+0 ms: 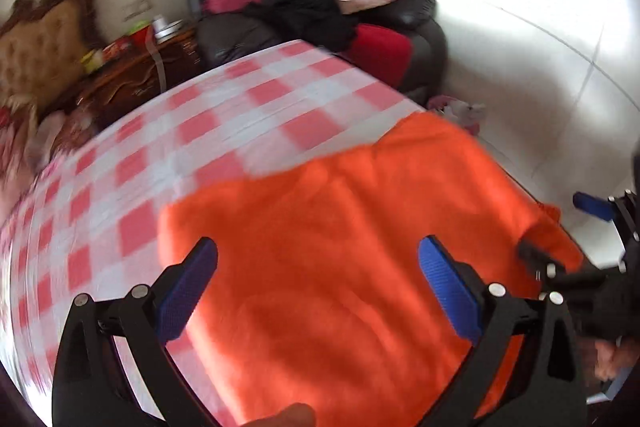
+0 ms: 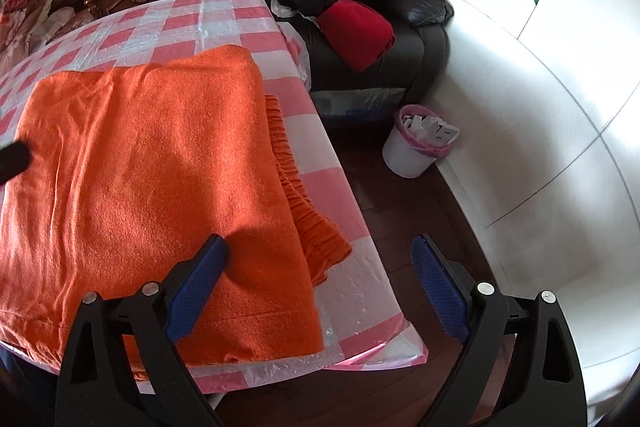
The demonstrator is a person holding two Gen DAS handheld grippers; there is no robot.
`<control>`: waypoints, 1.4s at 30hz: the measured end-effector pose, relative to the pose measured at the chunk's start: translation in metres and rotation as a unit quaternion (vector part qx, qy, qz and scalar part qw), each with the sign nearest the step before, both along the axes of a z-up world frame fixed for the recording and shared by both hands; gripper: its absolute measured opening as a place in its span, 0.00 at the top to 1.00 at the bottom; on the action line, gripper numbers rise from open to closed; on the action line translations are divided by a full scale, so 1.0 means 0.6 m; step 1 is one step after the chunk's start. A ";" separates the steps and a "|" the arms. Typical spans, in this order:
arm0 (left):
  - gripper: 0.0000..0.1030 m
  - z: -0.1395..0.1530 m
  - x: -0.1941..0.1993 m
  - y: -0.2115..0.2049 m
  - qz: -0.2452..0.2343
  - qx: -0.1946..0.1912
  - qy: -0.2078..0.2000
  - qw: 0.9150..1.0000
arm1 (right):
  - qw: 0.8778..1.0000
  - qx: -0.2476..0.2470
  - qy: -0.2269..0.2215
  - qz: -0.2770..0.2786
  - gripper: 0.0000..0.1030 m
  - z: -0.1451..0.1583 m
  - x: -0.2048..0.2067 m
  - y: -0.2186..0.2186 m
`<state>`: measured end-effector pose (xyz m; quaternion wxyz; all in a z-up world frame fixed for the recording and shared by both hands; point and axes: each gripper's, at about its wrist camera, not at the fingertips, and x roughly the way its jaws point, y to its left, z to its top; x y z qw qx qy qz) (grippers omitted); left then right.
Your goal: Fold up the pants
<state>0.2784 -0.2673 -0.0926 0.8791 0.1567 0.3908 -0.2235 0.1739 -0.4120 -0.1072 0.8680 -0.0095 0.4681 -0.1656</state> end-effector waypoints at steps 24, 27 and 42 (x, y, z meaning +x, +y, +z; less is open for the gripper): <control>0.86 -0.066 0.141 -0.175 -0.138 -0.037 0.090 0.986 | 0.995 0.095 0.014 0.033 0.52 0.006 0.003 0.002; 0.84 -0.066 0.148 -0.164 -0.128 -0.065 0.100 0.985 | 0.994 0.102 0.014 0.030 0.52 0.005 0.005 0.001; 0.38 -0.059 0.108 -0.189 -0.119 -0.070 0.083 0.987 | 0.995 0.098 0.016 0.029 0.52 0.003 0.002 0.004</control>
